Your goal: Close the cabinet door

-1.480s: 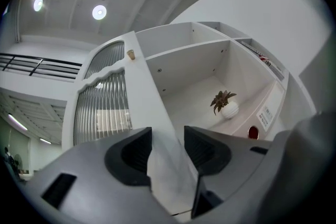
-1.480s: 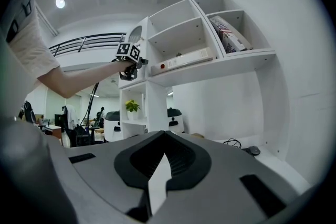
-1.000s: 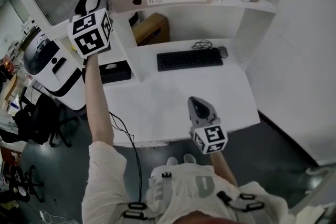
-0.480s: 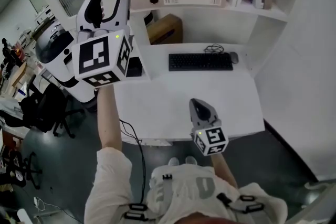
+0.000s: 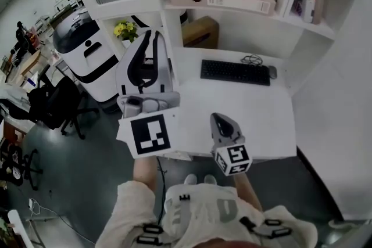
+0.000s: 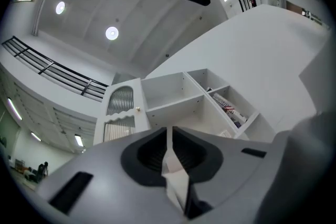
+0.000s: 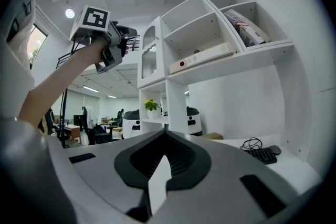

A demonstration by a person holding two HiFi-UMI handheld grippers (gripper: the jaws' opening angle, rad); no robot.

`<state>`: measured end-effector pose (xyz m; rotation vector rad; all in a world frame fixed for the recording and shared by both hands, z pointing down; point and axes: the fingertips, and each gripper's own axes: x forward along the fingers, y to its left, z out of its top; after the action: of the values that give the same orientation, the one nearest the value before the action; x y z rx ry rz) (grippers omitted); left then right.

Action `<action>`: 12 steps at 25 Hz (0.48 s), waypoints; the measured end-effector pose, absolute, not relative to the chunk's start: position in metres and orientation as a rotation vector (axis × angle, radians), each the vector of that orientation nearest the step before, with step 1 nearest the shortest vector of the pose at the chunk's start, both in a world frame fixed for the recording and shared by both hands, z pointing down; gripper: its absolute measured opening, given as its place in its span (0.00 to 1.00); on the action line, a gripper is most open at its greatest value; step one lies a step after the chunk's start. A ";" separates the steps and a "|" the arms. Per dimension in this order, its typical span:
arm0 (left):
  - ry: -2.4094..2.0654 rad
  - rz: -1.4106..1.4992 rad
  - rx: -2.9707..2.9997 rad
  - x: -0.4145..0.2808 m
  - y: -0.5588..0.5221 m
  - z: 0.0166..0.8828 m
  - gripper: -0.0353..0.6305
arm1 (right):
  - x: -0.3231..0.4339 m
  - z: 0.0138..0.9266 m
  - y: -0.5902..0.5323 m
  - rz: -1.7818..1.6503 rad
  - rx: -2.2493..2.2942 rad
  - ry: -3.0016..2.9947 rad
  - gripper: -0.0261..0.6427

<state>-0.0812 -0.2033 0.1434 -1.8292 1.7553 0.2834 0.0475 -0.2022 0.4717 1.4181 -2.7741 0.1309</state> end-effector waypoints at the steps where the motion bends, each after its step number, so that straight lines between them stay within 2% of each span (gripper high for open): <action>1: 1.773 0.277 -1.850 -0.081 -0.200 0.157 0.10 | 0.043 0.471 -0.201 0.120 1.403 -2.778 0.05; 12: 1.936 0.191 -2.032 -0.091 -0.170 0.308 0.06 | 0.021 0.472 -0.196 0.110 1.371 -2.786 0.05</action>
<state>-0.0910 -0.1703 0.3078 -2.0318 1.9356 0.1908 0.0215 -0.1964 0.4716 1.3707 -2.7860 0.1101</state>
